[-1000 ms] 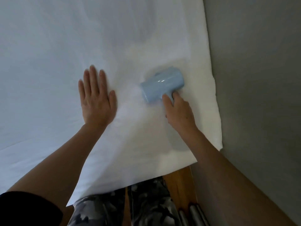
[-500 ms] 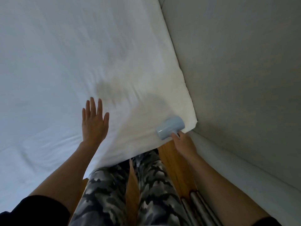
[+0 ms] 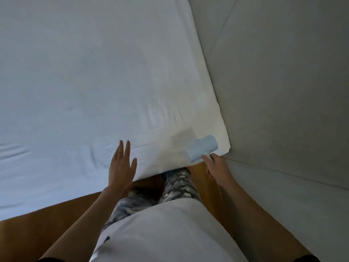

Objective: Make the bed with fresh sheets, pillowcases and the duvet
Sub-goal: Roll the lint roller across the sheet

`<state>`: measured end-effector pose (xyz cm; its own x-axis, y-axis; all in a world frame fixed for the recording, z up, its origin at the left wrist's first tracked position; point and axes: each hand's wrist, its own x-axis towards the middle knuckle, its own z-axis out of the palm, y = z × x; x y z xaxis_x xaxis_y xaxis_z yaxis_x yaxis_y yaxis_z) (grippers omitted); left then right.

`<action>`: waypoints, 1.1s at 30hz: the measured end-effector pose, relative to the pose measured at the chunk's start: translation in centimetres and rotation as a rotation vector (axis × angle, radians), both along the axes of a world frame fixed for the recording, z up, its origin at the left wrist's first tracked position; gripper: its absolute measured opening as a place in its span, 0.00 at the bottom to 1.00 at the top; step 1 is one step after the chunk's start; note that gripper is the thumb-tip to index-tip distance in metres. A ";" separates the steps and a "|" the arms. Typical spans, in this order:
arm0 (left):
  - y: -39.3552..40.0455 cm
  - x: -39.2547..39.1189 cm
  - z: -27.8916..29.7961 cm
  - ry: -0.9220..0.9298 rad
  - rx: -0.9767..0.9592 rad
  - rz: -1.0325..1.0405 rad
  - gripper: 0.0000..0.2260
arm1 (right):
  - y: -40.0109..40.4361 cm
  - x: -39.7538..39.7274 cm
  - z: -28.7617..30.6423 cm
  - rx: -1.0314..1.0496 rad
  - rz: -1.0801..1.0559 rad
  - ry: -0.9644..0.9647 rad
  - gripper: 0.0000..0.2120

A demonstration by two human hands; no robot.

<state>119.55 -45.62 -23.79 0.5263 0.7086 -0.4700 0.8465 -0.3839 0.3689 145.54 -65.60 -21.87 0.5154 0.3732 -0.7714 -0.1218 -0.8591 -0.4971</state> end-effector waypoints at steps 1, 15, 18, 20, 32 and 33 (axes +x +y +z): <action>-0.4 -1.4 0.9 0.002 -0.019 0.032 0.27 | 0.5 -0.8 0.9 0.020 0.031 0.022 0.14; -8.4 -32.3 10.9 -0.074 -0.109 0.555 0.22 | 10.8 -26.1 13.3 0.179 0.771 -0.347 0.05; -9.9 -38.3 11.1 -0.074 -0.074 0.750 0.21 | 13.0 -31.3 15.2 0.252 0.878 -0.383 0.07; -10.1 -41.1 11.3 -0.097 -0.071 0.890 0.20 | 14.6 -34.1 16.1 0.282 0.970 -0.408 0.06; 0.3 -53.4 13.3 -0.216 0.023 1.128 0.18 | 28.9 -49.9 15.3 0.408 1.353 -0.520 0.09; 1.2 -54.8 13.6 -0.193 0.038 1.134 0.18 | 30.5 -51.7 15.0 0.421 1.368 -0.500 0.09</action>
